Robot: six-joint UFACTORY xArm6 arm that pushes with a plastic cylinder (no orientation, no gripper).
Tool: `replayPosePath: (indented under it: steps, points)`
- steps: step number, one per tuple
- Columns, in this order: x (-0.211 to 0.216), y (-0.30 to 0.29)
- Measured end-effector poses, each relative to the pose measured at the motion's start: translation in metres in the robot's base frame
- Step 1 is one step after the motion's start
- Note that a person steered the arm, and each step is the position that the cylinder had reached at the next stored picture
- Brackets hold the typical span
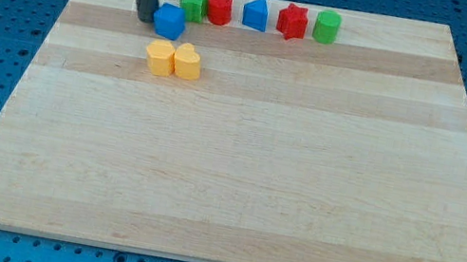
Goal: Place the blue cube diagonally bottom right to the blue triangle
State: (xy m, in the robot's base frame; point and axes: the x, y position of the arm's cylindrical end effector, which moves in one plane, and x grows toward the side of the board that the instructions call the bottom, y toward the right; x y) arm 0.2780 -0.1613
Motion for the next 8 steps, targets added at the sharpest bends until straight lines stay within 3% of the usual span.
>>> replayPosePath:
  steps: [3, 6, 8]
  points:
    - [0.037, 0.089]
    - [0.044, 0.191]
    - [0.034, 0.156]
